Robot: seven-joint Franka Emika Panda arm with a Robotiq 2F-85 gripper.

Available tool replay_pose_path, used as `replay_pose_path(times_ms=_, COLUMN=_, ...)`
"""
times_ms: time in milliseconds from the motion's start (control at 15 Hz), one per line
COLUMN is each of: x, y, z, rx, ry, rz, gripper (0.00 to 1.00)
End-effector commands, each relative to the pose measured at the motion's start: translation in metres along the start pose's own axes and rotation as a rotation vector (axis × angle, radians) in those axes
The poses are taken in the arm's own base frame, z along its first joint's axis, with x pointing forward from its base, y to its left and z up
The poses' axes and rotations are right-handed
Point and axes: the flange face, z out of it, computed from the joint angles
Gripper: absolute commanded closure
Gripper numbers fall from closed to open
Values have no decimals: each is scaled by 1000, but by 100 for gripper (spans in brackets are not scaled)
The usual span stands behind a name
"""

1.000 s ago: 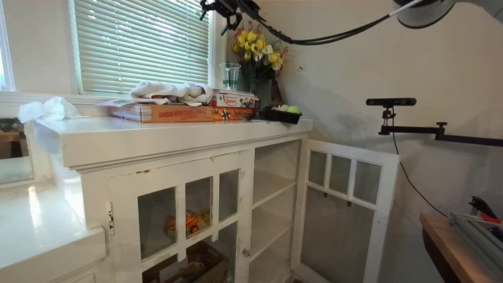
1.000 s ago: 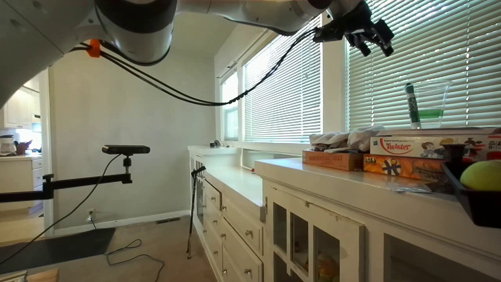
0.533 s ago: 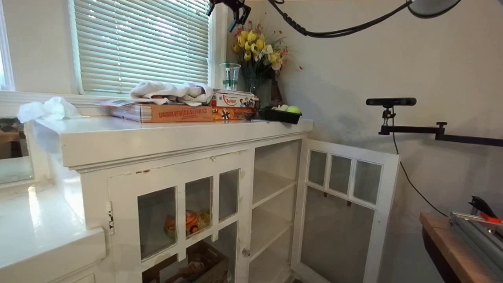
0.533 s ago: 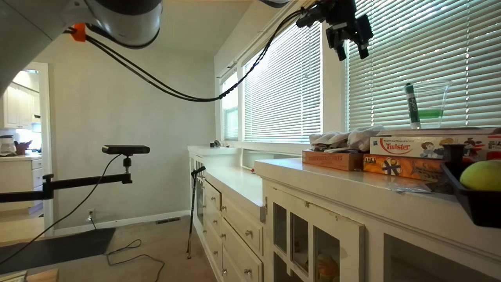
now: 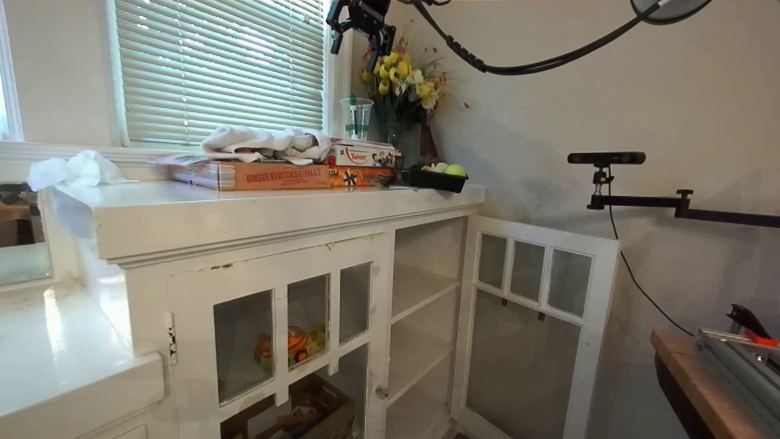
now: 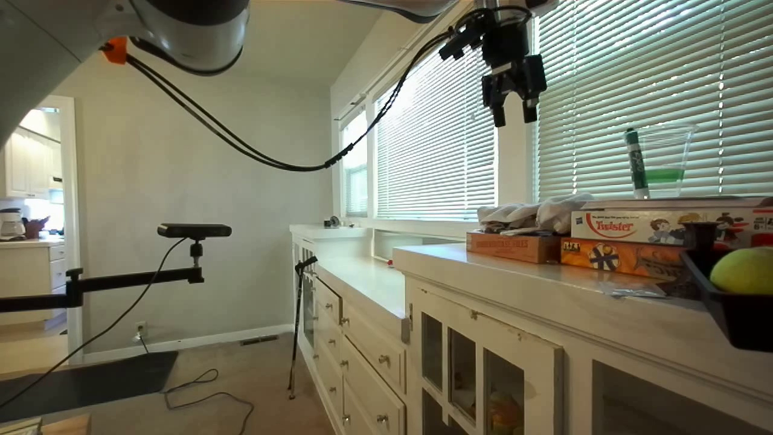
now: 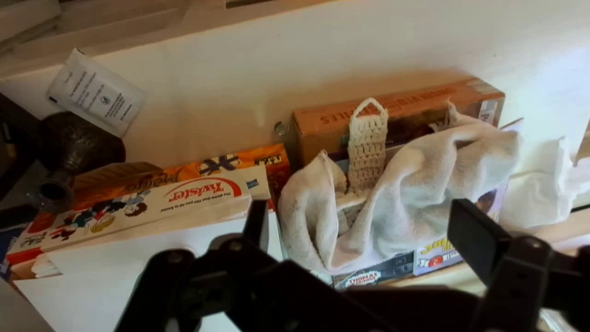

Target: Put the clear cup on to of the white box.

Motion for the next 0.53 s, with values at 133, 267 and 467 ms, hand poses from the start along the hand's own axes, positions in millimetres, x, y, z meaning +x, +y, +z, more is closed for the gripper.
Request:
replay_pose_path(times_ms=133, x=-24, y=-17, z=19, rx=-108, ry=-121, rz=-89, gripper=0)
replay_pose_path(times_ms=267, x=-27, y=-18, z=23, rx=-132, ry=-143, rz=-125, gripper=0)
replay_pose_path(times_ms=467, x=-22, y=-19, z=26, rx=-104, ry=-129, rz=-101, gripper=0)
